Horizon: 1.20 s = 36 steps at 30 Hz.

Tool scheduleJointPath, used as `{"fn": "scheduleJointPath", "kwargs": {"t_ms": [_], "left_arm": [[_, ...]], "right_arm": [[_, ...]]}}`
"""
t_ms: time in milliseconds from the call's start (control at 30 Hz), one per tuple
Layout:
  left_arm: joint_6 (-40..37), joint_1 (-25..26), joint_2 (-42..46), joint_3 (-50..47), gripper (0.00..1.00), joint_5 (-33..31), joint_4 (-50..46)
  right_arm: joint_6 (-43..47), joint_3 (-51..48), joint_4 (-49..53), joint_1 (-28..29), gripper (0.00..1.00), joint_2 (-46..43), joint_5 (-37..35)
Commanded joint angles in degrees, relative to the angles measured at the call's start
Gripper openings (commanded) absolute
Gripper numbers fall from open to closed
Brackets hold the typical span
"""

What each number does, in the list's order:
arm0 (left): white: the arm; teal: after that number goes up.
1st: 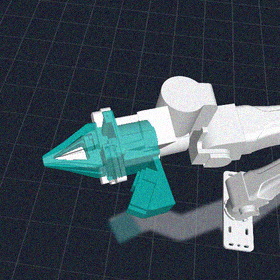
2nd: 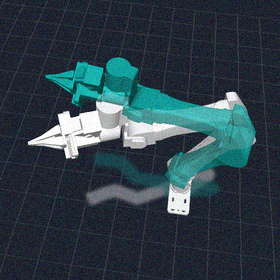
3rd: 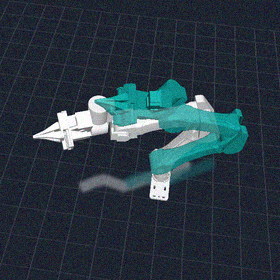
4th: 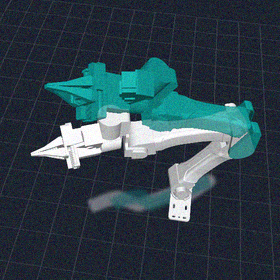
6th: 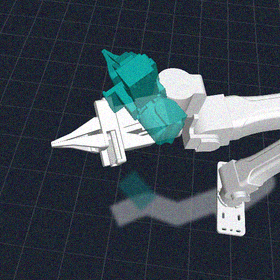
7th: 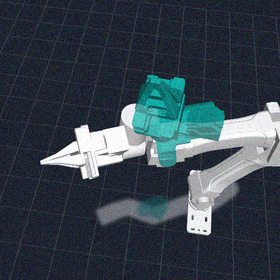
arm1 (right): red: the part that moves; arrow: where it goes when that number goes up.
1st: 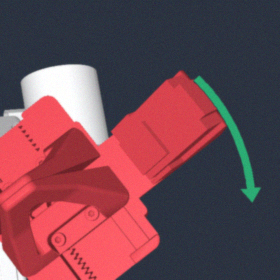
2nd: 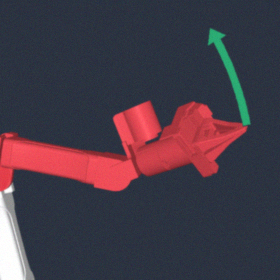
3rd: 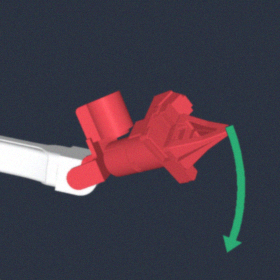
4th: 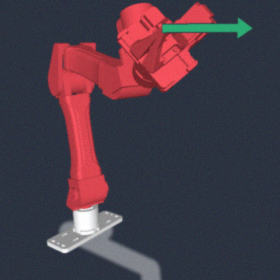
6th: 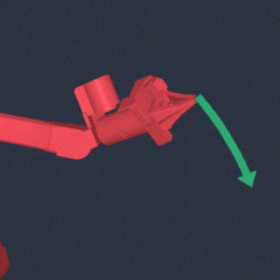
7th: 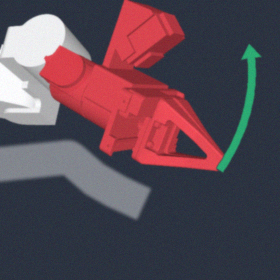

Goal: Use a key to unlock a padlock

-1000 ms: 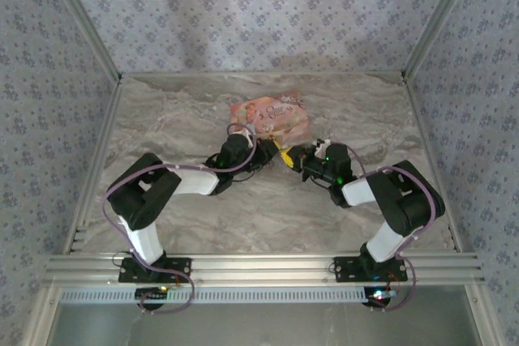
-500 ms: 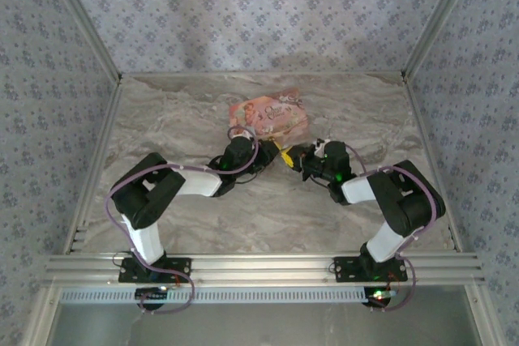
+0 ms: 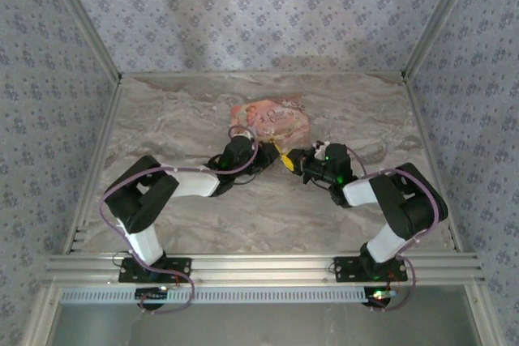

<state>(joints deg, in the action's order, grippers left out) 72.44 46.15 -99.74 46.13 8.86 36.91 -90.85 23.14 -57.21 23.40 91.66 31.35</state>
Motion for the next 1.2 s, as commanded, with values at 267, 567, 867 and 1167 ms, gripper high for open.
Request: {"fn": "scheduleJointPath", "kwargs": {"t_ms": [267, 567, 867, 1167], "left_arm": [[-5.2, 1.4, 5.1, 3.2, 0.00, 11.1, -6.7], [-5.8, 1.8, 5.5, 4.0, 0.00, 8.4, -10.8], [-5.2, 2.9, 5.1, 4.5, 0.00, 7.4, -11.5], [-4.9, 2.9, 5.2, 5.6, 0.00, 8.1, -12.8]], "right_arm": [[16.6, -5.8, 23.5, -5.7, 0.38, -18.8, 4.7], [45.8, 1.0, 69.7, -6.7, 0.42, -42.7, -4.8], [59.8, 5.4, 74.3, 2.0, 0.41, -43.8, -15.2], [66.3, 10.8, 71.7, 12.2, 0.51, -36.7, -23.8]]}}
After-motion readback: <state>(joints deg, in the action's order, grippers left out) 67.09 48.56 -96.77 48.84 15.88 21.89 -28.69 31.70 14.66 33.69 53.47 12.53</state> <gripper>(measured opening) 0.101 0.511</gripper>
